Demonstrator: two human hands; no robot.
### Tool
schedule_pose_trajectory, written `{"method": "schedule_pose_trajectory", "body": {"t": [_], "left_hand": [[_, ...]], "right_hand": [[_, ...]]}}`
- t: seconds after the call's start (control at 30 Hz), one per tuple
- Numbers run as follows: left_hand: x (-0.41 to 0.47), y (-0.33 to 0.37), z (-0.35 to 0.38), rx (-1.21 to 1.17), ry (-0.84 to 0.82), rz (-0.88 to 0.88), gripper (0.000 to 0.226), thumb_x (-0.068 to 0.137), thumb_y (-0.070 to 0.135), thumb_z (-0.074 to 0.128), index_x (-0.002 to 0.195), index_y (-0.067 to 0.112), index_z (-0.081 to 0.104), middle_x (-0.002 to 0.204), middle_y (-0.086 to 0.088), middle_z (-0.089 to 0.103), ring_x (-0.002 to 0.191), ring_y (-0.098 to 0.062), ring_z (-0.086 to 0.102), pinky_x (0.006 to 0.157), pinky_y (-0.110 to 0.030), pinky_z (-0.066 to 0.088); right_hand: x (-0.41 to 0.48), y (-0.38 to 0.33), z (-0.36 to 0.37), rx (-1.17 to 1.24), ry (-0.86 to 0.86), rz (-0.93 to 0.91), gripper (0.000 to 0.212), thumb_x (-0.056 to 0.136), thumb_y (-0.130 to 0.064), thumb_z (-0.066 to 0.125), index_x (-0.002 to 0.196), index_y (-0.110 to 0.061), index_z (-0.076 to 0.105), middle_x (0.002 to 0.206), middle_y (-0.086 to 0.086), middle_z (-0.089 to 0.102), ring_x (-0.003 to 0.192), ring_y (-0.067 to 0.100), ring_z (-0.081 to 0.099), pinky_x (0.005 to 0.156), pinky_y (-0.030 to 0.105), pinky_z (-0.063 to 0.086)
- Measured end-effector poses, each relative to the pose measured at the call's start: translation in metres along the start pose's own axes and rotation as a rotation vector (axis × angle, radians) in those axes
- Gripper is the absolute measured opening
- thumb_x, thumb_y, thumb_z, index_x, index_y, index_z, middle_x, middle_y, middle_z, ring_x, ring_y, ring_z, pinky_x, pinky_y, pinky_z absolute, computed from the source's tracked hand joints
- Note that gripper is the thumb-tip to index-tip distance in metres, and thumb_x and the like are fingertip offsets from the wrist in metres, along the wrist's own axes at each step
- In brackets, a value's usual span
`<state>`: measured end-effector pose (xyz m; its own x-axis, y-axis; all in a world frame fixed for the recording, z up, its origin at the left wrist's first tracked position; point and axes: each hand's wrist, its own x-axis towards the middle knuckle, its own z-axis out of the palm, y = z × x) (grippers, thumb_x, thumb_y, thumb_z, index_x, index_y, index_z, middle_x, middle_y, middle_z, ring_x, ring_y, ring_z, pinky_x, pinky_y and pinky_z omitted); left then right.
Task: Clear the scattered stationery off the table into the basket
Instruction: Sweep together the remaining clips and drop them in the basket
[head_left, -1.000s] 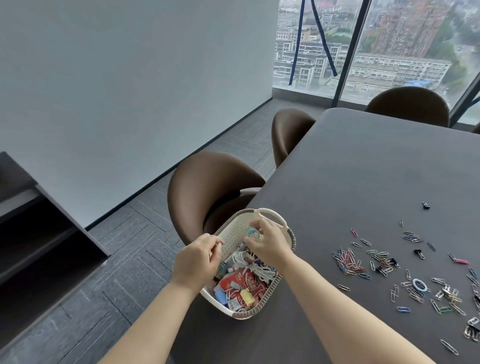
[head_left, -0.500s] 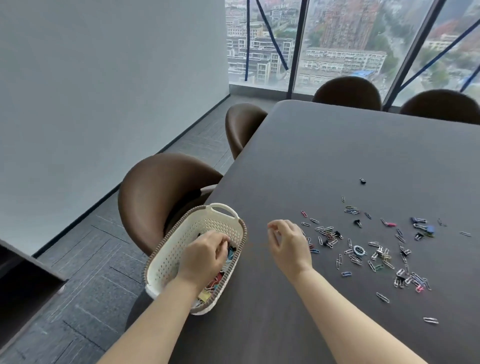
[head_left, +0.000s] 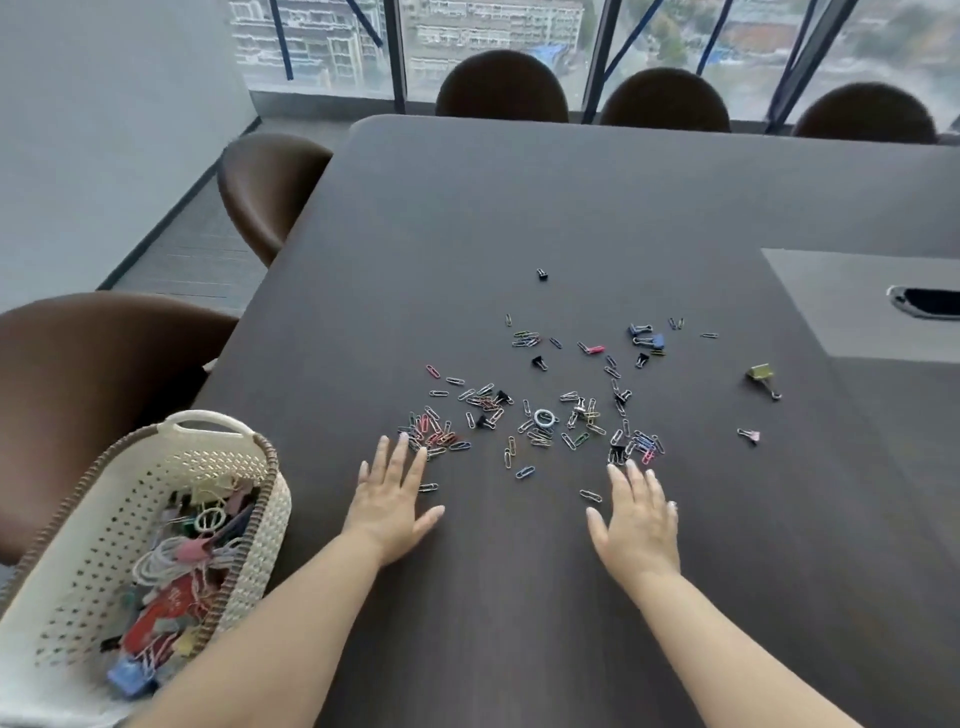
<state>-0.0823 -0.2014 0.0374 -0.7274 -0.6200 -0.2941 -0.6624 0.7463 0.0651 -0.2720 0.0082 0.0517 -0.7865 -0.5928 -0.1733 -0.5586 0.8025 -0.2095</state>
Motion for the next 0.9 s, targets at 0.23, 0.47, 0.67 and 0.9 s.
{"method": "schedule_pose_trajectory", "body": {"t": [0.23, 0.47, 0.67, 0.9], "left_hand": [[0.049, 0.020, 0.009, 0.061, -0.023, 0.046, 0.088, 0.078, 0.075, 0.012, 0.144, 0.023, -0.014, 0.152, -0.007, -0.020, 0.136, -0.030, -0.026, 0.112, -0.048, -0.007], [0.087, 0.044, 0.003, 0.042, 0.010, 0.179, 0.107, 0.047, 0.089, -0.019, 0.132, 0.025, -0.026, 0.150, -0.002, -0.023, 0.136, -0.024, -0.027, 0.112, -0.045, -0.010], [0.118, 0.076, 0.001, 0.045, 0.038, 0.244, 0.105, 0.046, 0.088, -0.020, 0.132, 0.027, -0.027, 0.150, 0.000, -0.023, 0.135, -0.020, -0.029, 0.112, -0.042, -0.011], [0.146, 0.113, -0.005, -0.021, 0.047, 0.247, 0.099, 0.062, 0.076, -0.016, 0.145, 0.022, -0.010, 0.154, 0.000, -0.013, 0.139, -0.016, -0.019, 0.111, -0.034, -0.010]], "right_hand": [[0.009, 0.047, 0.021, -0.105, -0.158, 0.237, 0.092, 0.082, -0.072, 0.024, 0.144, -0.016, -0.014, 0.154, 0.010, -0.015, 0.141, 0.031, -0.014, 0.112, 0.055, 0.008], [0.042, 0.031, 0.021, -0.081, -0.156, 0.081, 0.109, 0.063, -0.087, 0.012, 0.134, -0.018, -0.033, 0.147, 0.008, -0.034, 0.138, 0.030, -0.027, 0.112, 0.053, -0.008], [0.087, 0.013, 0.023, -0.075, -0.135, 0.012, 0.097, 0.069, -0.080, 0.005, 0.137, -0.019, -0.028, 0.149, 0.009, -0.030, 0.138, 0.027, -0.026, 0.112, 0.049, -0.011], [0.142, 0.032, 0.011, 0.217, 0.021, -0.101, 0.061, 0.094, -0.047, 0.036, 0.144, -0.015, 0.022, 0.156, 0.005, 0.001, 0.144, 0.022, -0.004, 0.116, 0.035, 0.009]]}}
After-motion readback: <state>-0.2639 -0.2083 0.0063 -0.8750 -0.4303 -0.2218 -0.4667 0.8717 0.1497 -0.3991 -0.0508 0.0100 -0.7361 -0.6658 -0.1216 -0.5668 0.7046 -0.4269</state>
